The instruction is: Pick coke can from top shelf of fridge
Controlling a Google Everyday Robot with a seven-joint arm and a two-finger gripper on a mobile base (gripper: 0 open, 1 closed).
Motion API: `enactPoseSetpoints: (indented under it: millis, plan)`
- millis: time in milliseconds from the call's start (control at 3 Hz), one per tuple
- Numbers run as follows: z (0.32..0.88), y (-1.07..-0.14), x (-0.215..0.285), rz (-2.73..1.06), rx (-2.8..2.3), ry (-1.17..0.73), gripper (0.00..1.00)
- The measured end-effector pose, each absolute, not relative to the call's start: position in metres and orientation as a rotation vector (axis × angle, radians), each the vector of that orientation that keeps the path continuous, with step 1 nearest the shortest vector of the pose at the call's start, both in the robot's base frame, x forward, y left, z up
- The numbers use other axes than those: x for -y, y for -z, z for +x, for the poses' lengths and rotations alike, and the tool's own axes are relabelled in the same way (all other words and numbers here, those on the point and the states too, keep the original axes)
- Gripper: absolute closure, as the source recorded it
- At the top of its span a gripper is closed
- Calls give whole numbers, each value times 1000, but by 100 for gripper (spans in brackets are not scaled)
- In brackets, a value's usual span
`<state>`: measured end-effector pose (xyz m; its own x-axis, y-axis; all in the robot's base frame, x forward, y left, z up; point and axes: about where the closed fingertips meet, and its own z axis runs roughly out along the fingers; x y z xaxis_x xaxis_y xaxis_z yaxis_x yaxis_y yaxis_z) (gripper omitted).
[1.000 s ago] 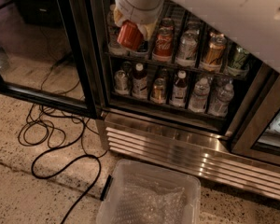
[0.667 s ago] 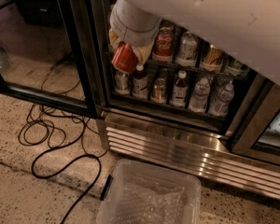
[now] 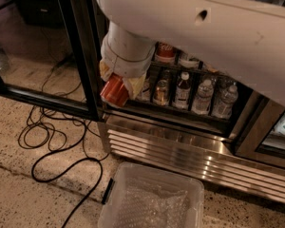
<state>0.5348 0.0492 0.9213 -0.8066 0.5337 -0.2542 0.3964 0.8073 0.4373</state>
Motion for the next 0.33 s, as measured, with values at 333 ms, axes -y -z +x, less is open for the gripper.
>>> enactPoseSetpoints:
  millis: [333]
  plan:
    - [510, -911, -43, 779, -2677, -555, 100]
